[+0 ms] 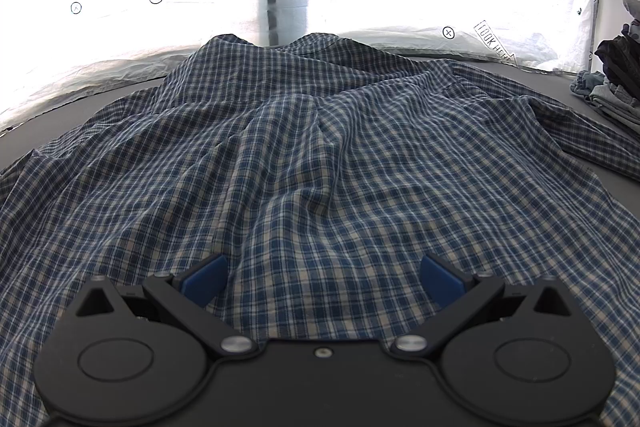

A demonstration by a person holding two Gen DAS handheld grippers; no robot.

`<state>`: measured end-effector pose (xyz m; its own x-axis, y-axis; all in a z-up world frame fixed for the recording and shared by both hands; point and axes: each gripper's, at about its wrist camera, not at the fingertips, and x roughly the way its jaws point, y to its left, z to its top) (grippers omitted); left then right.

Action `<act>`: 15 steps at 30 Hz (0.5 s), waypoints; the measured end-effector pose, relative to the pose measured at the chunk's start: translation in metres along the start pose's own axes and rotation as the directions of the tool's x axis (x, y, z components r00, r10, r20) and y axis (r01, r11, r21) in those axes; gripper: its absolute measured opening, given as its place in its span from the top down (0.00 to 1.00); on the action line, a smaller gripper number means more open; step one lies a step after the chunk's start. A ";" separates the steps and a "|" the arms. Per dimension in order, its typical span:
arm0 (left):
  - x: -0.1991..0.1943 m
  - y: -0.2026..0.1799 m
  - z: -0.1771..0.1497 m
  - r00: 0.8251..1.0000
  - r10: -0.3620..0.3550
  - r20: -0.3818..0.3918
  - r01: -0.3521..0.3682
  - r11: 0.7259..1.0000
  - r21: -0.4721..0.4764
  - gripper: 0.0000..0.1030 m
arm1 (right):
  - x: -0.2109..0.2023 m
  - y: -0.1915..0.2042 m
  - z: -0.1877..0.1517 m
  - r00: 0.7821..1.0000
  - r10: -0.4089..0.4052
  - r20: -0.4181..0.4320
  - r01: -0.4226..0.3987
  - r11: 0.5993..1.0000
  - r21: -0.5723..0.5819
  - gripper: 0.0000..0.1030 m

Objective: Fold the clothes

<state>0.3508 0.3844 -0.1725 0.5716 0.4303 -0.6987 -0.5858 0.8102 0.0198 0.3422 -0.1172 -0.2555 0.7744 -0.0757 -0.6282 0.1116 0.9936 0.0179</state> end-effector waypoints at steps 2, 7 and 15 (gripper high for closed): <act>0.007 0.004 -0.003 0.999 -0.034 -0.007 0.034 0.999 -0.023 0.10 | -0.001 -0.002 0.000 1.000 0.004 0.000 -0.004 1.000 -0.004 0.00; 0.033 -0.002 0.006 0.998 -0.059 0.010 0.060 0.998 -0.020 0.07 | 0.000 -0.001 0.000 1.000 0.003 0.000 -0.003 1.000 -0.004 0.00; 0.068 -0.020 0.018 0.998 -0.056 -0.041 0.058 0.998 0.041 0.21 | 0.000 0.000 0.000 1.000 0.001 0.000 -0.001 1.000 -0.003 0.00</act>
<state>0.4121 0.4044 -0.2075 0.5793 0.3676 -0.7276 -0.5280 0.8492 0.0086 0.3421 -0.1176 -0.2556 0.7742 -0.0750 -0.6284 0.1093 0.9939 0.0161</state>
